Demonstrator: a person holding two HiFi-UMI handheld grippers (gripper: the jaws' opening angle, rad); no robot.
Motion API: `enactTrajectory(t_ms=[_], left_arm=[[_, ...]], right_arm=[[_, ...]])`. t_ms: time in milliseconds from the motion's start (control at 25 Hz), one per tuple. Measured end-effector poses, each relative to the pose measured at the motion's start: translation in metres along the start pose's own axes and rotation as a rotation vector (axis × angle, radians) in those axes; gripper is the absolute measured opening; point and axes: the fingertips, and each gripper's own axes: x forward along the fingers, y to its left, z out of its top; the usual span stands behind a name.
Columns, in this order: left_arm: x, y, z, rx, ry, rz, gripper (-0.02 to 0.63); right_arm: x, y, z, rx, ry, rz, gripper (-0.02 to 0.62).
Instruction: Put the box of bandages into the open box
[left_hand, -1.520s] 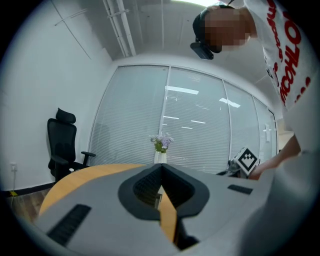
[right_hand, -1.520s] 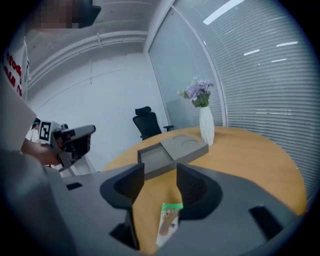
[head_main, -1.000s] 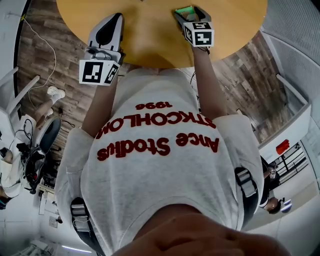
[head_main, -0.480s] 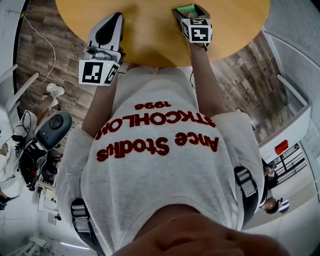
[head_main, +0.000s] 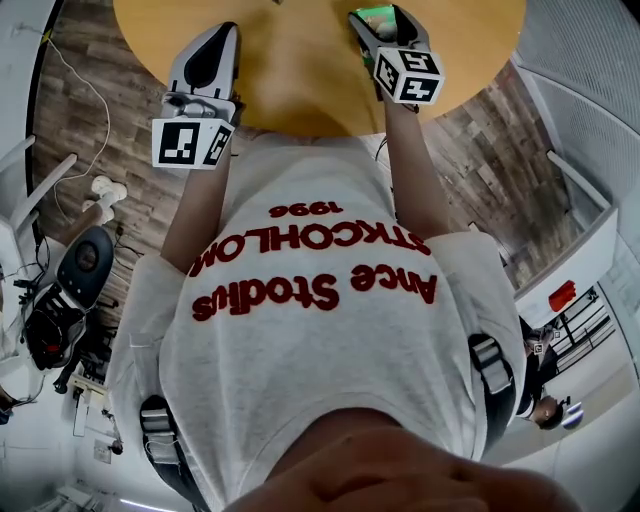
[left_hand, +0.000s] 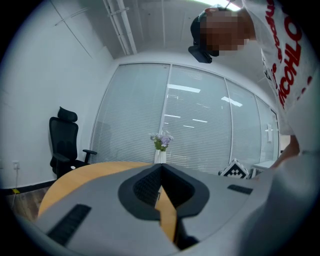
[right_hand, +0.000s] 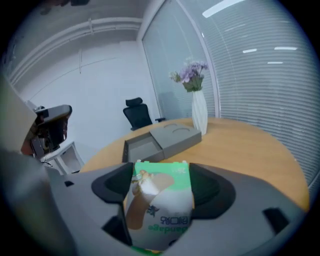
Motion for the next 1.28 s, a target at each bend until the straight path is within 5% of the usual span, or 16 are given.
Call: enactTrajectory(t_ms=[600,960,1280], left_arm=[[-0.001,0.009,0.061,0.053,-0.155,0.013,0.006],[0.000,0.008,0.085,0.085,-0.219,0.015,0.006],[0.005,0.008,0.092,0.096,-0.238,0.002,0.006]], right_arm=[[-0.086,0.045,0.162,-0.053,-0.529,0.112,0.359],[-0.130,0.063,0.210,-0.136,-0.718,0.119,0.359],[-0.148,0.070,0.226,-0.153,-0.787,0.127,0.359]])
